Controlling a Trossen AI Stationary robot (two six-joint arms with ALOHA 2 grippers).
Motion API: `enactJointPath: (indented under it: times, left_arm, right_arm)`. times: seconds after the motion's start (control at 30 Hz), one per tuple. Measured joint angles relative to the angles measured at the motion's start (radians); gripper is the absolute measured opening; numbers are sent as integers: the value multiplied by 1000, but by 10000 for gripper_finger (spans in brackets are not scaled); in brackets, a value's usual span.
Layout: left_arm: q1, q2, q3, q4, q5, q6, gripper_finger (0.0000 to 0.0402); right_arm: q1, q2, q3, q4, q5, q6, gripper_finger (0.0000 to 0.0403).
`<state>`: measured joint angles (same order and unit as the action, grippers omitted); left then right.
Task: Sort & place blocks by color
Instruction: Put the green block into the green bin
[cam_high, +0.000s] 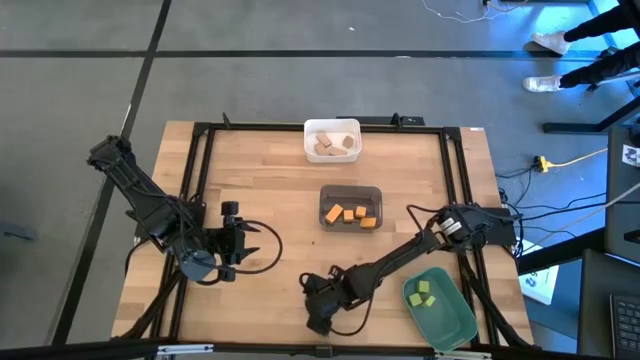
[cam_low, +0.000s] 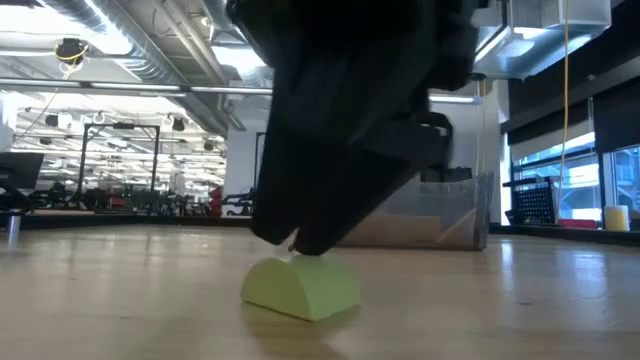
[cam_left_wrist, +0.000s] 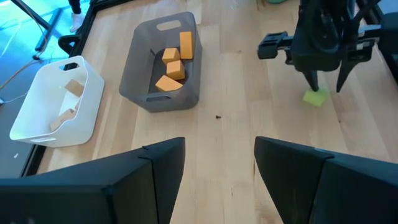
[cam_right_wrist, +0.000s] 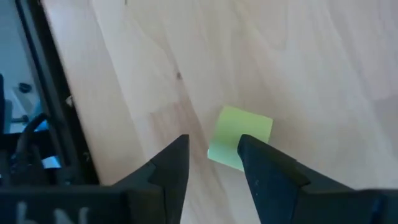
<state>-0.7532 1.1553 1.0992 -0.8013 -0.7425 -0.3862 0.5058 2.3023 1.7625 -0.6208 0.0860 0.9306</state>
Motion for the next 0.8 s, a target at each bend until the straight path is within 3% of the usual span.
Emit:
enactJointPath:
  times: [0.2,0.37,0.57,0.8]
  left_arm:
    - [0,0,0,0,0,0,186]
    - [0,0,0,0,0,0,186]
    - [0,0,0,0,0,3,186]
    - [0,0,0,0,2,3,186]
  right_arm:
    - [-11,16,134,-157,11,-98,132]
    - [-18,10,243,-314,49,0,125]
    - [-24,10,260,-309,36,173,125]
    - [-48,10,260,-309,-36,223,125]
